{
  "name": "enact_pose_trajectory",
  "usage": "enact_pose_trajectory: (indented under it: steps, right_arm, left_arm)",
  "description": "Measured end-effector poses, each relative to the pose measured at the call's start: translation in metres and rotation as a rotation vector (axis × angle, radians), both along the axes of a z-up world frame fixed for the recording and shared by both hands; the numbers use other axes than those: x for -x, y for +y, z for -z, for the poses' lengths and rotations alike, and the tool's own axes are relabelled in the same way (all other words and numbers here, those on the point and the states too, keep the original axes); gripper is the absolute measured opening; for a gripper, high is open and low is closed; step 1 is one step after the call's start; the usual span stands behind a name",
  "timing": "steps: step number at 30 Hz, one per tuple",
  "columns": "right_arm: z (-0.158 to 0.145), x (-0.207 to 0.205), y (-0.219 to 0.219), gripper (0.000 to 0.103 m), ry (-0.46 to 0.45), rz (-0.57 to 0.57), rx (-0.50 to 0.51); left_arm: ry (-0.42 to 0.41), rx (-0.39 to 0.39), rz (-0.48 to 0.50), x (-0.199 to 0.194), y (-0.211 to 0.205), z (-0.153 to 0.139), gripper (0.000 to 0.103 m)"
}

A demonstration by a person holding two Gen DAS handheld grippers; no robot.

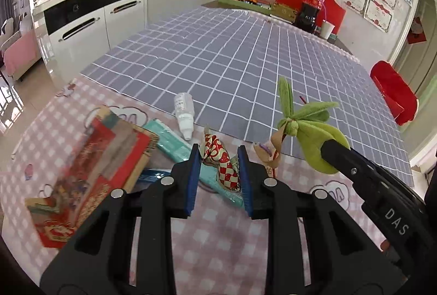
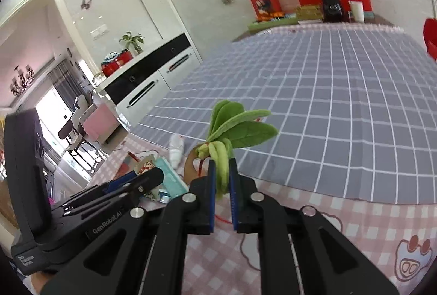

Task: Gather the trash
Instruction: 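Grasp the red-and-white wafer bar with the left tool while right holds the green toy, then carry the wafer bar and green toy over the blue bin and open both tools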

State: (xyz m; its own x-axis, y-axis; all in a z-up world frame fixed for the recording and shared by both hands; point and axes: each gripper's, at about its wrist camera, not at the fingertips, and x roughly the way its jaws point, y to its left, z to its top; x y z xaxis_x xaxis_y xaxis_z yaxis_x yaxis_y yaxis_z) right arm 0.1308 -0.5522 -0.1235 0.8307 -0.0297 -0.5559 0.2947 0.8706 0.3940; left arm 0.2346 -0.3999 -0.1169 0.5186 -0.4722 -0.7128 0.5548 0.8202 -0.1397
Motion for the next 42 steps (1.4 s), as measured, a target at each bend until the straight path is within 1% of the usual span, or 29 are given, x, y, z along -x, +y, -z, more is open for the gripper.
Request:
enact_pose_trajectory:
  steps: [4, 7, 11, 21, 25, 33, 42]
  right_arm:
    - [-0.014, 0.005, 0.014, 0.01, -0.015, -0.007, 0.025]
    - [-0.022, 0.014, 0.021, 0.01, -0.032, -0.008, 0.017]
    - [-0.033, 0.031, 0.032, 0.01, -0.061, -0.005, 0.012]
    - [-0.055, 0.064, 0.065, 0.01, -0.109, -0.048, 0.003]
    - [-0.067, 0.074, 0.084, 0.01, -0.127, -0.07, 0.02]
    - [-0.082, 0.078, 0.124, 0.01, -0.146, -0.112, 0.045]
    - [-0.097, 0.07, 0.176, 0.01, -0.161, -0.168, 0.066]
  left_arm:
    - [-0.023, 0.017, 0.0, 0.01, 0.015, -0.014, 0.027]
    - [-0.035, 0.032, -0.006, 0.017, 0.024, -0.023, 0.027]
    - [-0.06, 0.031, 0.001, 0.029, 0.032, -0.033, 0.027]
    - [-0.102, 0.051, -0.004, 0.062, 0.059, -0.055, 0.027]
    - [-0.126, 0.07, -0.01, 0.073, 0.075, -0.065, 0.027]
    - [-0.162, 0.107, -0.037, 0.087, 0.113, -0.083, 0.027]
    - [-0.168, 0.145, -0.098, 0.083, 0.17, -0.092, 0.027]
